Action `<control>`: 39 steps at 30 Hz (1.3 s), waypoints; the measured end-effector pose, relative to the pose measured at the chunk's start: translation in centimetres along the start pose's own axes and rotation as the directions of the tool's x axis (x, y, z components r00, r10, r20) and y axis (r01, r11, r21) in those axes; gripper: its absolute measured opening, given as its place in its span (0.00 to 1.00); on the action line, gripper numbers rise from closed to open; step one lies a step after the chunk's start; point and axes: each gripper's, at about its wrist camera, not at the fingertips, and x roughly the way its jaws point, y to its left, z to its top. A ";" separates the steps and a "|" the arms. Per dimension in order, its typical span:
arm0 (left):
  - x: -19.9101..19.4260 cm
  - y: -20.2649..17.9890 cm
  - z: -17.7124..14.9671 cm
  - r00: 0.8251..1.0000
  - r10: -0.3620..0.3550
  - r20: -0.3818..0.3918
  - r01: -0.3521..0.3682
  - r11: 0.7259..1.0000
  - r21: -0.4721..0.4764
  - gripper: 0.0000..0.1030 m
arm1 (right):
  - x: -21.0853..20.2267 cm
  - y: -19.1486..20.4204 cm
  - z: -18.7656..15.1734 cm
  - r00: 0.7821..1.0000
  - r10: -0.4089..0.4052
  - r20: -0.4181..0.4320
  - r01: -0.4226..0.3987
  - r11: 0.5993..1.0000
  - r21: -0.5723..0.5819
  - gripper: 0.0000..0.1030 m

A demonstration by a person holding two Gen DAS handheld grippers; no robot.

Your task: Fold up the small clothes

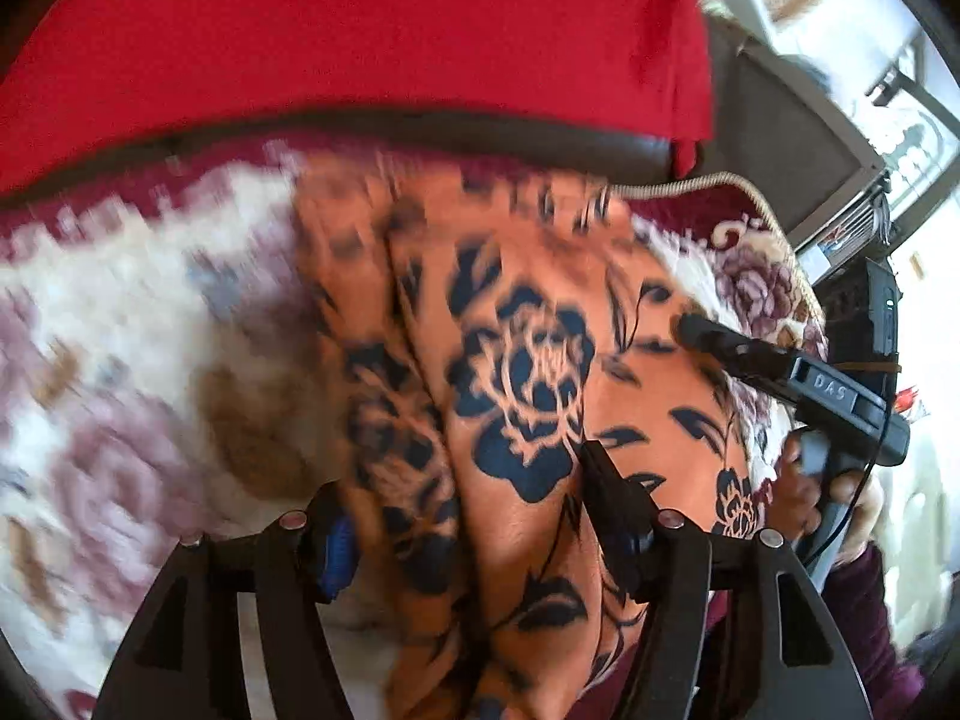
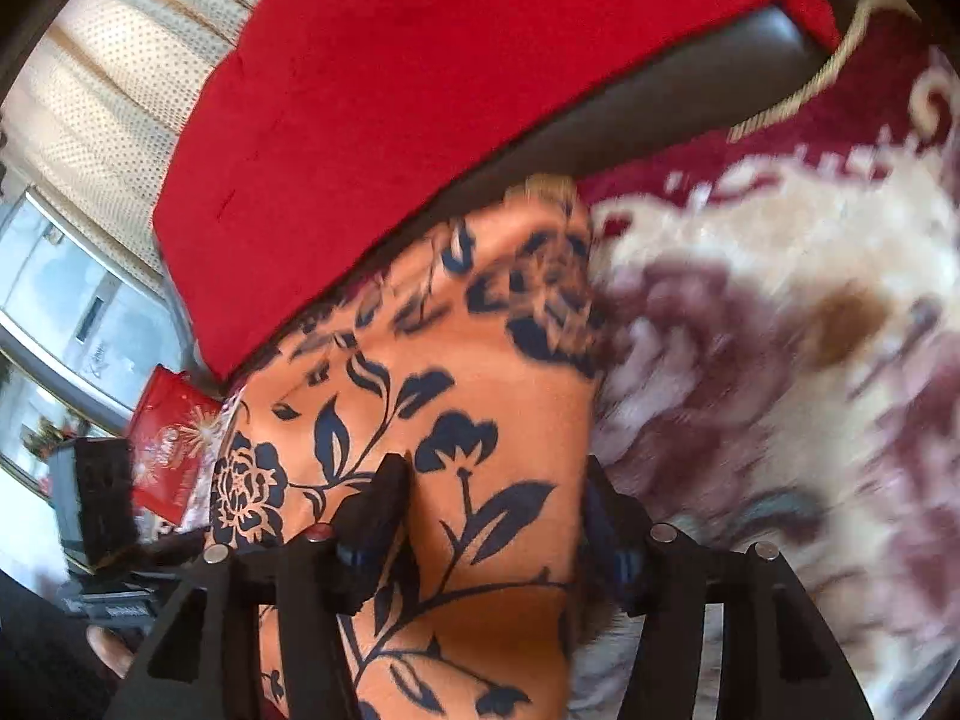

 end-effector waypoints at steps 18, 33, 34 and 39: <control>1.1 3.6 -0.8 0.862 0.494 0.112 -0.503 0.862 0.064 0.76 | 3.4 2.4 2.8 0.993 -0.111 0.042 0.112 0.993 -0.030 0.40; -2.5 0.1 -7.1 0.830 0.498 0.249 -0.537 0.834 0.122 0.85 | -5.2 7.5 -6.7 0.994 -0.069 0.083 0.084 0.977 -0.194 0.40; -1.4 0.3 -7.5 0.818 0.520 0.247 -0.560 0.819 0.129 0.86 | -3.7 7.5 -7.4 0.994 -0.099 0.044 0.106 0.975 -0.196 0.40; -2.5 0.6 -7.5 0.820 0.517 0.246 -0.547 0.834 0.071 0.88 | -2.4 8.9 -8.1 0.986 -0.156 0.054 0.164 0.955 -0.249 0.42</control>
